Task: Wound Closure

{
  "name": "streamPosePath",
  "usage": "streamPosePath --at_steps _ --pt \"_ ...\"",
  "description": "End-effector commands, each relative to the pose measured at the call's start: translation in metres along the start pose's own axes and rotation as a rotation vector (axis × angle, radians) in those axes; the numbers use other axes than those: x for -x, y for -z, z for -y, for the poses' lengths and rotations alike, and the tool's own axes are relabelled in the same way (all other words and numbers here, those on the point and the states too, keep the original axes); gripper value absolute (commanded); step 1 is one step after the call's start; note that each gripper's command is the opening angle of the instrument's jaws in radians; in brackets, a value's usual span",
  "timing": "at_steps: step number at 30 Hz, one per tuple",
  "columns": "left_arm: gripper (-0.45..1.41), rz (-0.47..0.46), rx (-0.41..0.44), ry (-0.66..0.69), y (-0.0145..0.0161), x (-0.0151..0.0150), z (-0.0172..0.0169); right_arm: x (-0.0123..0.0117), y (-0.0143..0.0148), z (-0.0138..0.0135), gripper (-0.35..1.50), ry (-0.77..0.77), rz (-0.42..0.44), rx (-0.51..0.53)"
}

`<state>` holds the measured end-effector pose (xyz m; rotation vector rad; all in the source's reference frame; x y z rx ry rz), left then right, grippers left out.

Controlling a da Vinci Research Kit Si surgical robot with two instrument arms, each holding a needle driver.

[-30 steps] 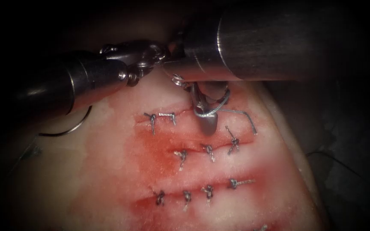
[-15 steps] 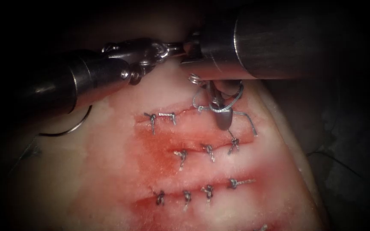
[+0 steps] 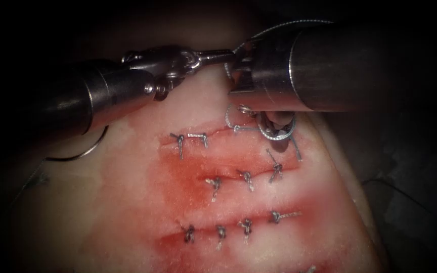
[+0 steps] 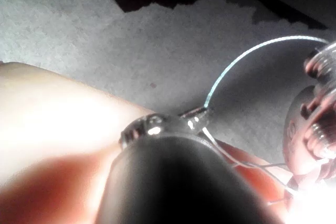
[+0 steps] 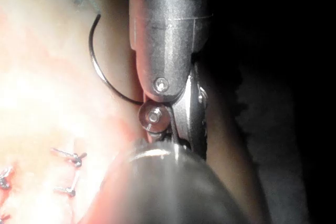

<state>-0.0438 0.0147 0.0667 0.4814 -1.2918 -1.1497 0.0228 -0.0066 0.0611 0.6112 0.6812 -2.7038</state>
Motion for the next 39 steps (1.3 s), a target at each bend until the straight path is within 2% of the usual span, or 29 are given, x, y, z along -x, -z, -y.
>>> streamPosePath --at_steps 1,3,5,7,10,11,14,17,21,28,33,39 --pt "-0.45 0.005 -0.003 -0.010 -0.0007 0.0010 -0.0002 0.0013 0.0011 0.0004 -0.35 -0.014 0.006 0.005" --pt "-0.45 -0.014 -0.017 -0.010 -0.0003 0.0010 -0.0001 0.0013 0.0016 0.0004 -0.35 -0.046 0.026 -0.013" --pt "-0.45 -0.052 -0.027 -0.012 0.0004 0.0008 0.0001 0.0017 0.0025 0.0006 -0.35 -0.086 0.086 -0.063" --pt "-0.45 -0.088 -0.027 -0.014 0.0017 0.0007 0.0005 0.0021 0.0034 0.0011 -0.35 -0.117 0.156 -0.062" --pt "-0.45 -0.136 -0.016 -0.018 0.0043 0.0004 0.0013 0.0028 0.0041 0.0018 -0.35 -0.178 0.349 -0.012" --pt "-0.45 -0.153 -0.011 -0.021 0.0052 0.0002 0.0016 0.0030 0.0039 0.0019 -0.35 -0.216 0.454 0.013" --pt "-0.45 -0.213 0.026 -0.036 0.0080 -0.0011 0.0030 0.0031 0.0023 0.0019 -0.35 -0.265 0.630 0.103" --pt "-0.45 -0.258 0.062 -0.044 0.0097 -0.0023 0.0048 0.0026 0.0005 0.0022 -0.35 -0.317 0.734 0.152" --pt "-0.45 -0.274 0.063 -0.036 0.0099 -0.0029 0.0077 0.0013 -0.0031 0.0027 -0.35 -0.376 0.786 0.164" --pt "-0.45 -0.328 0.002 -0.031 0.0084 -0.0052 0.0130 -0.0011 -0.0077 0.0027 -0.35 -0.508 0.875 0.225" --pt "-0.45 -0.390 -0.029 -0.053 0.0086 -0.0064 0.0159 -0.0017 -0.0087 0.0030 -0.35 -0.582 0.873 0.283" --pt "-0.45 -0.433 0.056 -0.109 0.0102 -0.0058 0.0161 -0.0014 -0.0080 0.0031 -0.35 -0.572 0.889 0.352"
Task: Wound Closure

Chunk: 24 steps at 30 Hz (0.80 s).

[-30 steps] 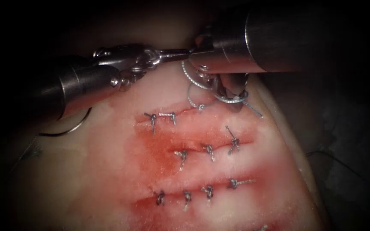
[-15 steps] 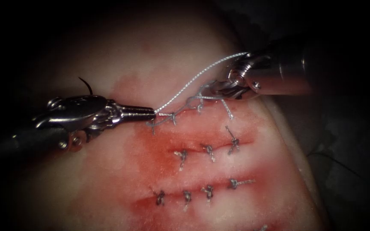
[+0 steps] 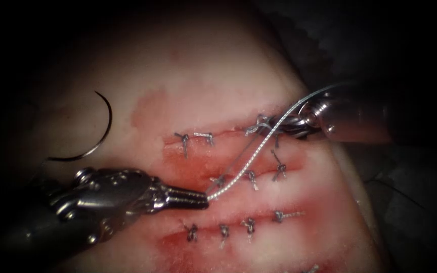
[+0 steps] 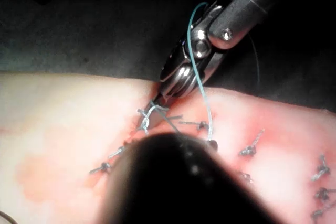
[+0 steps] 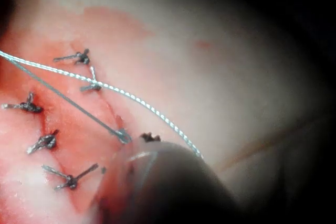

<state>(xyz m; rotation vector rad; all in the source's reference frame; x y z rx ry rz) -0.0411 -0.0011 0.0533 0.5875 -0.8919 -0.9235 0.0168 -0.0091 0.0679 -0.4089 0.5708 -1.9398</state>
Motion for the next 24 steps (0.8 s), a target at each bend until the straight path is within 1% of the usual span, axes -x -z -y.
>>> streamPosePath --at_steps 1,10,12,14,19,22,24 --pt "-0.45 0.015 0.014 -0.018 -0.0002 0.0010 -0.0007 0.0013 -0.0003 -0.0004 -0.35 0.022 0.004 0.024" --pt "-0.45 0.030 0.062 -0.054 0.0013 0.0013 -0.0022 0.0037 0.0012 -0.0005 -0.35 0.289 0.021 0.060" --pt "-0.45 0.029 0.075 -0.054 0.0015 0.0014 -0.0024 0.0041 0.0015 -0.0005 -0.35 0.295 0.038 0.078" --pt "-0.45 0.019 0.091 -0.060 0.0018 0.0013 -0.0030 0.0048 0.0020 -0.0006 -0.35 0.285 0.078 0.118" --pt "-0.45 0.006 0.122 -0.061 0.0025 0.0011 -0.0034 0.0054 0.0022 -0.0007 -0.35 0.295 0.112 0.152" --pt "-0.45 -0.008 0.163 -0.061 0.0032 0.0010 -0.0036 0.0057 0.0023 -0.0005 -0.35 0.343 0.122 0.170" --pt "-0.45 -0.008 0.183 -0.057 0.0036 0.0011 -0.0038 0.0059 0.0024 -0.0004 -0.35 0.407 0.117 0.173"
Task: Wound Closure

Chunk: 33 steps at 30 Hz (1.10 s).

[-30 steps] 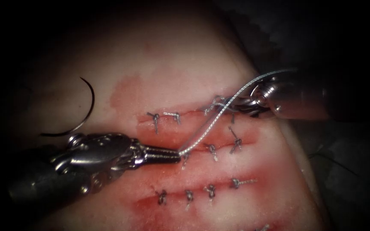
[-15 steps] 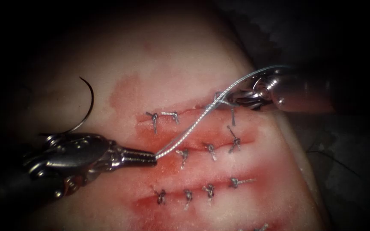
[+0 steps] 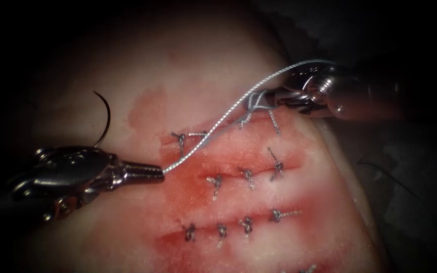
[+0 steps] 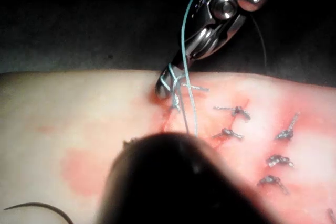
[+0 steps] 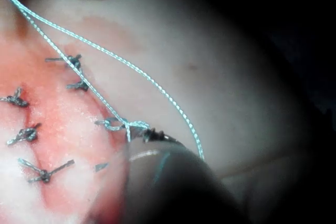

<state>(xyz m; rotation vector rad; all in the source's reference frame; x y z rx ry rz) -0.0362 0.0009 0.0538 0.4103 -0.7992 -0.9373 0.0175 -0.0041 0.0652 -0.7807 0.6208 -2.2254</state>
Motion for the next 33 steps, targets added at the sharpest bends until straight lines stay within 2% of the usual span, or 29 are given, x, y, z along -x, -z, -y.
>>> streamPosePath --at_steps 1,5,8,10,13,16,24,27,31,33 --pt "-0.45 0.005 0.012 -0.001 -0.0003 0.0012 -0.0006 0.0011 -0.0006 0.0003 -0.35 0.036 -0.003 0.002" --pt "-0.45 0.027 0.048 -0.017 0.0007 0.0019 -0.0016 0.0015 -0.0001 0.0001 -0.35 0.020 -0.048 0.071" --pt "-0.45 0.031 0.090 -0.024 0.0016 0.0022 -0.0028 0.0023 0.0005 0.0001 -0.35 -0.074 -0.119 0.200" --pt "-0.45 0.016 0.113 -0.020 0.0019 0.0020 -0.0037 0.0030 0.0009 0.0003 -0.35 -0.094 -0.107 0.256" --pt "-0.45 0.014 0.142 -0.022 0.0025 0.0019 -0.0053 0.0033 0.0010 0.0000 -0.35 -0.075 -0.117 0.230" --pt "-0.45 0.025 0.168 -0.004 0.0026 0.0023 -0.0064 0.0034 0.0004 -0.0009 -0.35 0.027 -0.151 0.206" --pt "-0.45 0.042 0.212 -0.005 0.0025 0.0026 -0.0080 0.0042 -0.0005 -0.0029 -0.35 0.017 -0.173 0.223" --pt "-0.45 0.040 0.214 -0.009 0.0020 0.0027 -0.0080 0.0046 -0.0005 -0.0035 -0.35 0.023 -0.215 0.218" --pt "-0.45 0.068 0.177 -0.008 0.0008 0.0038 -0.0075 0.0049 -0.0013 -0.0057 -0.35 0.208 -0.342 0.119" --pt "-0.45 0.113 0.138 -0.016 0.0000 0.0047 -0.0073 0.0051 -0.0017 -0.0065 -0.35 0.223 -0.357 0.114"
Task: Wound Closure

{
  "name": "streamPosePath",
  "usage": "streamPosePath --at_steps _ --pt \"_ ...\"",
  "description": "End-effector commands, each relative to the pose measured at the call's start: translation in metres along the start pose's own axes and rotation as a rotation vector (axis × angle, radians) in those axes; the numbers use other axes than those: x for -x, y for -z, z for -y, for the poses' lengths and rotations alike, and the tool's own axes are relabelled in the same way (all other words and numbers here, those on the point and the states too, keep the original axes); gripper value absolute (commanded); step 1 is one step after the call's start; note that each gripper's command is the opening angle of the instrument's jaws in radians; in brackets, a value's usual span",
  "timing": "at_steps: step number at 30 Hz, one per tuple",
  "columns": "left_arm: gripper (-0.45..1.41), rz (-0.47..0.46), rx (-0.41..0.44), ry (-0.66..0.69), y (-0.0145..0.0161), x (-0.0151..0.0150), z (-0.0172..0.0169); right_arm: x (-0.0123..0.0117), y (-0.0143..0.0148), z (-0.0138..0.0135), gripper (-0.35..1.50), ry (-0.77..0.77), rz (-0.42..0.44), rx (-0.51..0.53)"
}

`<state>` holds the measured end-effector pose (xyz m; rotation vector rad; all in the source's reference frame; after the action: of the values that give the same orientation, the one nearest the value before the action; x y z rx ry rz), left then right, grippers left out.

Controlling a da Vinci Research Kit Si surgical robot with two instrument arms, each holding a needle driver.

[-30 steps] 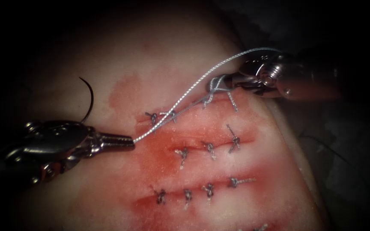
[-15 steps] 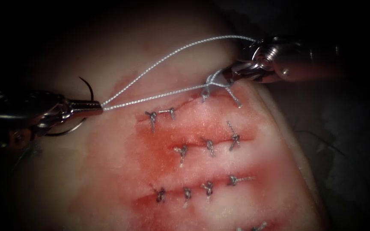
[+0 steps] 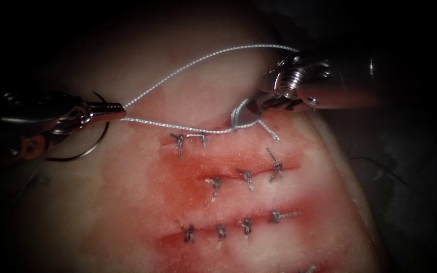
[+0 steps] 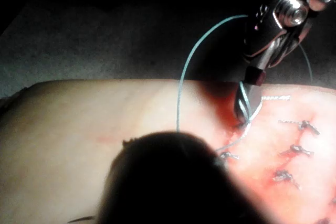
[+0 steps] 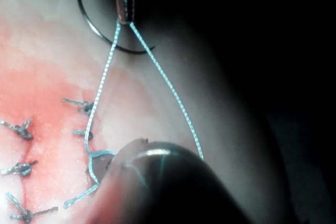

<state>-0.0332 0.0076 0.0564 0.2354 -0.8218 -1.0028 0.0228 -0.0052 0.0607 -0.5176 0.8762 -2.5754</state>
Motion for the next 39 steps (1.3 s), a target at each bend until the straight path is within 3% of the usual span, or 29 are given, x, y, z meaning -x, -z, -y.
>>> streamPosePath --at_steps 1,5,9,10,17,25,29,39 --pt "-0.45 0.030 -0.012 -0.016 -0.0009 0.0015 -0.0002 0.0019 -0.0006 -0.0007 -0.35 0.012 0.006 0.000" --pt "-0.45 0.071 -0.032 -0.032 -0.0020 0.0031 -0.0002 0.0027 -0.0002 -0.0015 -0.35 0.004 -0.006 0.002" --pt "-0.45 0.082 -0.037 -0.046 -0.0022 0.0035 -0.0005 0.0033 0.0007 -0.0019 -0.35 -0.004 -0.088 -0.010" --pt "-0.45 0.082 -0.038 -0.053 -0.0021 0.0034 -0.0006 0.0036 0.0015 -0.0020 -0.35 -0.073 -0.120 -0.015" --pt "-0.45 0.083 -0.038 -0.059 -0.0019 0.0032 -0.0005 0.0049 0.0035 -0.0012 -0.35 -0.204 -0.140 -0.007" --pt "-0.45 0.083 -0.039 -0.064 -0.0015 0.0029 0.0001 0.0047 0.0037 -0.0007 -0.35 -0.372 -0.143 -0.010" --pt "-0.45 0.082 -0.042 -0.076 -0.0014 0.0028 0.0003 0.0048 0.0037 -0.0004 -0.35 -0.375 -0.163 -0.053" --pt "-0.45 0.083 -0.042 -0.086 -0.0011 0.0027 0.0007 0.0048 0.0035 -0.0001 -0.35 -0.063 -0.273 -0.190"
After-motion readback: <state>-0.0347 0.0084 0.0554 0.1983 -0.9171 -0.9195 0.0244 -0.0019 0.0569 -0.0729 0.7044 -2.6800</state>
